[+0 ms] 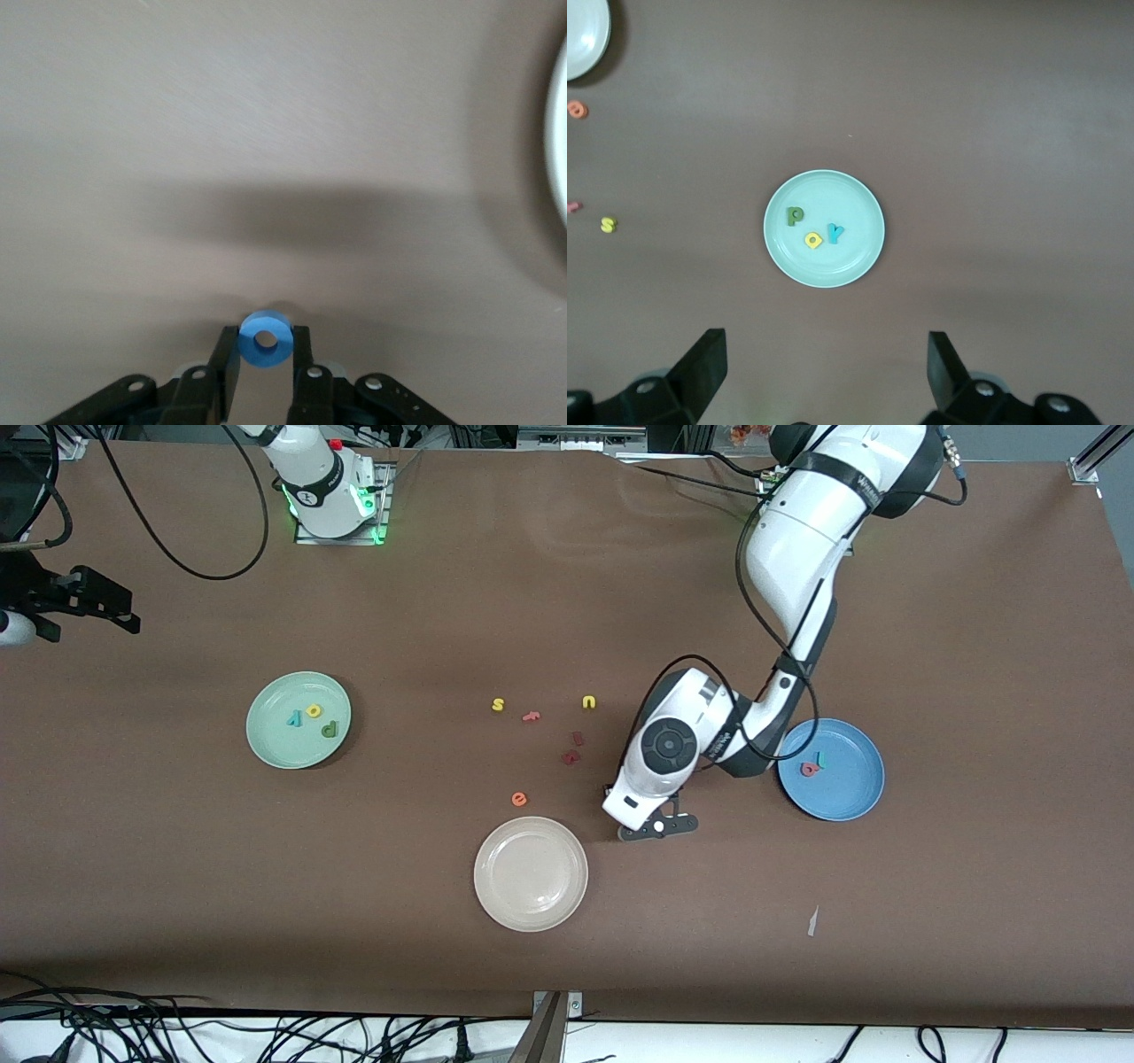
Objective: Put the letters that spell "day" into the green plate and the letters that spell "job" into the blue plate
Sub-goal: 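Carry the blue o to the blue plate and open the left gripper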
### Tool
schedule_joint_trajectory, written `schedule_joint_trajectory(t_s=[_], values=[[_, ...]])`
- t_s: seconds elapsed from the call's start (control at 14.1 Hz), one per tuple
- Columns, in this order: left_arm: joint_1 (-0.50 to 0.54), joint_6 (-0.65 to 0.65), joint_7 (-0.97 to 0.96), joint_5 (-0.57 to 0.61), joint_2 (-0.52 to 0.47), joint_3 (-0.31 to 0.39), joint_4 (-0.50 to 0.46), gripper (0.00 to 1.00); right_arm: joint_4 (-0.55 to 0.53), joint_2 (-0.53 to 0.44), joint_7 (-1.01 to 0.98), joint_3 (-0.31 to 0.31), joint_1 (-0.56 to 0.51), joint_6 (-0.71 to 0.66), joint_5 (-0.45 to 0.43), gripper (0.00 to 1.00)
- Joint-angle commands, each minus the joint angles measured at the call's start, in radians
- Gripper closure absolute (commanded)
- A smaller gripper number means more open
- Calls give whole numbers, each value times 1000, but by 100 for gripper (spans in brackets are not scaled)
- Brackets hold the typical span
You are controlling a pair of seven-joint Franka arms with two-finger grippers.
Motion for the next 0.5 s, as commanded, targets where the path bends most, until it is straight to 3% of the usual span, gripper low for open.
schedule_joint_trajectory(t_s=[0.0,0.14,0.28,0.42], values=[[84,-113,188,5,-117,-8,-87,82,-61,-56,88,24,-3,8,14,0],[161,-97,358,6,-237,-8,-247,84,-63,-60,91,69,-3,17,7,0],[245,-40,518,5,-353,-9,-415,84,-63,-52,94,67,-4,20,17,0],[311,0,615,9,-415,-9,-521,84,-58,-50,93,64,-4,19,17,0]])
